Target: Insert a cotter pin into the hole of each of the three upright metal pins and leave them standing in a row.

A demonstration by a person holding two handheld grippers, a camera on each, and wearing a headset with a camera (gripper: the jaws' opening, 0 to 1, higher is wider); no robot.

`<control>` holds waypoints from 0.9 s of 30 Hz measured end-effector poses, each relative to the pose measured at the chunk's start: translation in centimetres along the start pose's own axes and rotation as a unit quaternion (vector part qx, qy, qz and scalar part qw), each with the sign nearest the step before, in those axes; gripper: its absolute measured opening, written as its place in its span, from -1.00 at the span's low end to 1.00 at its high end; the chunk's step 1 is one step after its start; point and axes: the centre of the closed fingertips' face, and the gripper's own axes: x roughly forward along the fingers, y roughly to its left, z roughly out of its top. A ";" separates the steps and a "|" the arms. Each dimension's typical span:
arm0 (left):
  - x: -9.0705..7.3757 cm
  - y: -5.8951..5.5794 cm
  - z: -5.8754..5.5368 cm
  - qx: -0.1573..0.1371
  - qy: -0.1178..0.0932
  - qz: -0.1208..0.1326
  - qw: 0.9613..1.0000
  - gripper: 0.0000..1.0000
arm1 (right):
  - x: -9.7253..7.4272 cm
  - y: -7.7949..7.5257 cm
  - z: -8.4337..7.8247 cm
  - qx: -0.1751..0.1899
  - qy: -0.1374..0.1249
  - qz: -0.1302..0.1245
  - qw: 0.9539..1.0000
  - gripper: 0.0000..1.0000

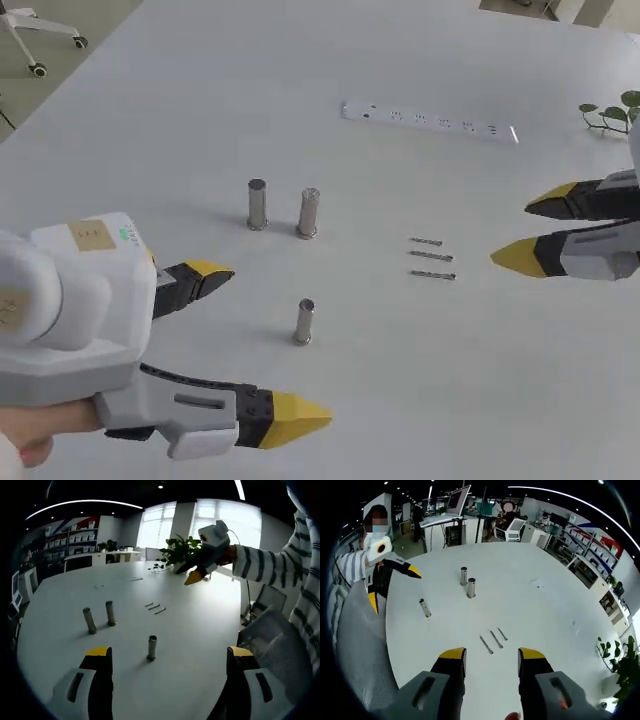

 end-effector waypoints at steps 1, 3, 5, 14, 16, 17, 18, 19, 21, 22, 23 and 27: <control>0.0 0.0 0.0 -0.001 0.000 0.000 1.000 0.86 | 0.2 -0.3 0.1 -0.006 0.005 -0.002 1.000 -0.25; -0.1 0.0 -0.1 -0.002 -0.002 0.001 1.000 0.86 | 0.7 -0.9 0.4 -0.021 0.013 0.002 1.000 -0.27; -0.1 0.0 -0.1 -0.005 -0.004 0.001 1.000 0.86 | 1.2 -1.2 0.8 -0.031 0.016 0.009 0.999 -0.32; 0.0 0.4 -0.1 -0.017 -0.013 0.005 1.000 0.85 | 5.2 -1.2 0.2 -0.049 0.046 0.057 0.996 -0.48; 0.0 0.5 -0.2 -0.021 -0.015 0.005 1.000 0.85 | 6.1 -1.7 0.0 -0.040 0.053 0.058 0.996 -0.57; 0.0 0.5 -0.3 -0.020 -0.015 0.004 1.000 0.84 | 6.6 -1.8 -0.1 -0.038 0.057 0.061 0.996 -0.60; 0.0 0.6 -0.3 -0.019 -0.013 0.004 1.000 0.84 | 6.8 -1.9 -0.1 -0.038 0.056 0.063 0.996 -0.62; 0.0 0.6 -0.4 -0.017 -0.011 0.004 1.000 0.83 | 7.2 -1.9 0.1 -0.029 0.052 0.072 0.996 -0.64; 0.0 0.7 -0.6 -0.019 -0.007 0.003 1.000 0.79 | 7.6 -1.8 0.1 -0.018 0.054 0.080 0.995 -0.65; 0.0 0.7 -0.7 -0.022 -0.007 0.003 1.000 0.78 | 8.0 -1.9 0.2 -0.023 0.056 0.082 0.995 -0.66; 0.0 0.7 -0.7 -0.025 -0.008 0.002 1.000 0.77 | 8.2 -2.0 0.1 -0.029 0.060 0.084 0.994 -0.67; 0.1 0.6 -0.6 -0.032 -0.015 0.000 0.999 0.74 | 9.4 -2.1 0.2 -0.055 0.076 0.089 0.992 -0.77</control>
